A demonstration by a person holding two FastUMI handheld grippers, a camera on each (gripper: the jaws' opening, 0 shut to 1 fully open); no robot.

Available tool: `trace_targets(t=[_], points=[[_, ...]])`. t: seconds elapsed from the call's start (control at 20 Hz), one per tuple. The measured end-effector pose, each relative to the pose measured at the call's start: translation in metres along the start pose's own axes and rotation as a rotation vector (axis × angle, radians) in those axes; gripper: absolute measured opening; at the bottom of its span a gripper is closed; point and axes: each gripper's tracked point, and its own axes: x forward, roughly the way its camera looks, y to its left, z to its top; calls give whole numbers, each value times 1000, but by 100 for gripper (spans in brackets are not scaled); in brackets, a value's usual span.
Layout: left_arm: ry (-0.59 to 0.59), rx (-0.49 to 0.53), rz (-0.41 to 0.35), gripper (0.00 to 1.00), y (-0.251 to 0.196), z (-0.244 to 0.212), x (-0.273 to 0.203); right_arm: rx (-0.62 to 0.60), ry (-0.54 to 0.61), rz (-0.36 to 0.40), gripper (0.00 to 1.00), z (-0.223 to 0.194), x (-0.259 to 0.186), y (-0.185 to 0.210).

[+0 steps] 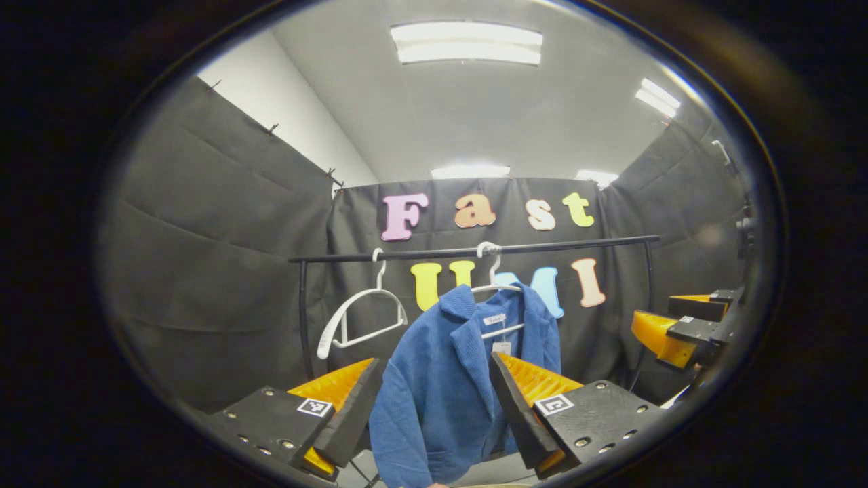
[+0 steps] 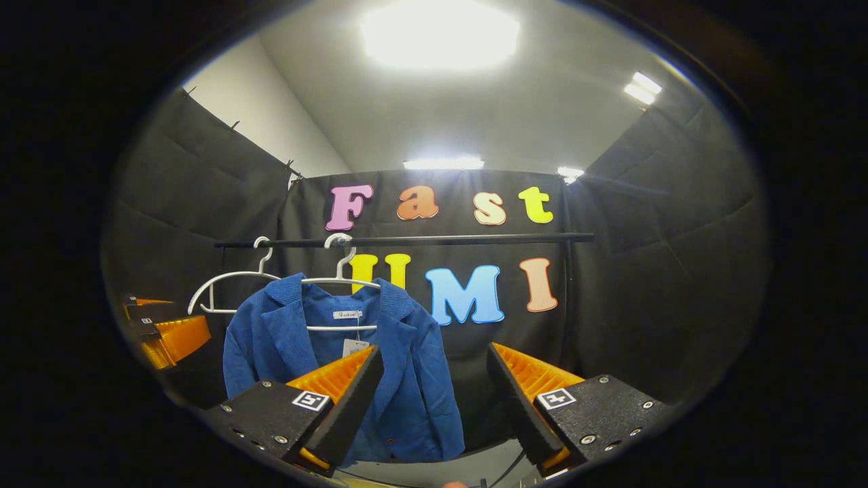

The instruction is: Grasp the clothes on the hanger with both hands and then place them into the laundry hamper below.

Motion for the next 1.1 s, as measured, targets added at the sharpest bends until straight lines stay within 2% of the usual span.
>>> trace_targets(t=[0.75,1.1], points=[[9,36,54,92,-57,-19,85,46,15,150,95,-22,100,15],[26,48,128,92,-62,-44,124,59,31,229,95,-39,143,21]])
